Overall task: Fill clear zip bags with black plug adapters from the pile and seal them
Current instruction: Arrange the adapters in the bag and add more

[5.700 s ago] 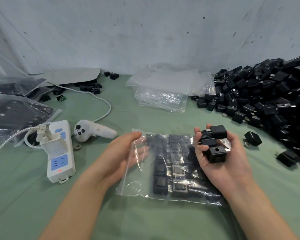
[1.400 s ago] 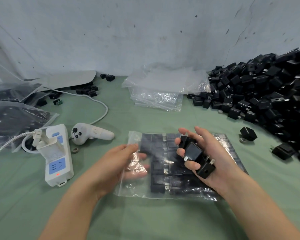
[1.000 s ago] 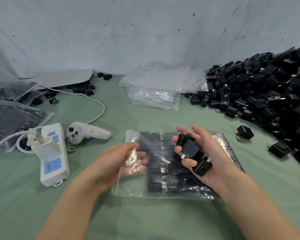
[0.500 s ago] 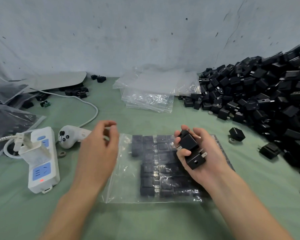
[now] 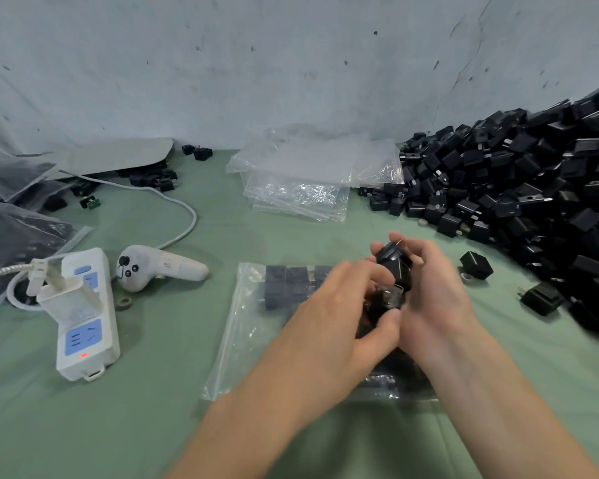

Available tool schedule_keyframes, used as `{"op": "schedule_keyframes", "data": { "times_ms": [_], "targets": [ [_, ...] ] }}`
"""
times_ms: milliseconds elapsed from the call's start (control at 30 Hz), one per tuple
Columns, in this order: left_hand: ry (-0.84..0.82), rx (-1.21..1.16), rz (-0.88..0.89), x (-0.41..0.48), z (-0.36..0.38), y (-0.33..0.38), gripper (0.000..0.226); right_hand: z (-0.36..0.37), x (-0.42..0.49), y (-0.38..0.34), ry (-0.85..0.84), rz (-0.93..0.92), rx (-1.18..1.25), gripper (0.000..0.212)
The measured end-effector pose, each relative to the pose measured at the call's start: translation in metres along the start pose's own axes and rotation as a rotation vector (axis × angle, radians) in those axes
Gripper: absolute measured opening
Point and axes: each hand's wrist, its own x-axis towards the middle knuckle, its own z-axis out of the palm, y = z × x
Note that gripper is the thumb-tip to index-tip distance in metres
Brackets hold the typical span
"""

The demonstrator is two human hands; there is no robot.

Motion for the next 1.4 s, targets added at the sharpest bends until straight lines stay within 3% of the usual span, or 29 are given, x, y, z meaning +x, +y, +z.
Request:
{"op": "schedule_keyframes", "data": {
  "times_ms": [133,300,433,533,600,833,933,1067,1200,1400],
  "targets": [
    [0.207,-0.245,-0.232,0.000,-0.020,-0.017,0.019,-0.005,0.005,0.000,0.019,-0.053,-0.012,0.011],
    [0.538,-0.245,-0.639,-0.022,-0.077,-0.066,0.017,-0.016,0.006,-0.004,0.009,-0.084,-0.039,0.014],
    [0.496,-0.283,-0.892,-0.044,-0.094,-0.091,0.018,-0.017,0.005,0.004,-0.029,-0.127,-0.145,0.016],
    [0.350,-0.433,-0.908,-0.046,-0.087,-0.089,0.015,-0.018,0.004,0.009,-0.058,-0.151,-0.195,0.017],
    [0.249,-0.394,-0.874,-0.044,-0.082,-0.089,0.015,-0.019,0.004,0.010,-0.070,-0.173,-0.205,0.017],
    [0.171,-0.266,-0.823,-0.042,-0.076,-0.084,0.006,-0.021,0.006,0.005,-0.061,-0.228,-0.205,0.016],
    [0.186,-0.181,-0.782,-0.042,-0.072,-0.085,0.015,-0.022,0.007,0.006,-0.054,-0.230,-0.211,0.016],
    [0.342,-0.270,-0.808,-0.039,-0.072,-0.084,0.024,-0.024,0.008,0.006,-0.055,-0.237,-0.217,0.017],
    [0.286,-0.277,-0.750,-0.039,-0.067,-0.080,0.021,-0.025,0.007,0.007,-0.061,-0.239,-0.224,0.017],
    [0.229,-0.363,-0.819,-0.039,-0.063,-0.073,0.026,-0.026,0.007,0.008,-0.057,-0.233,-0.215,0.017]
  ]
}}
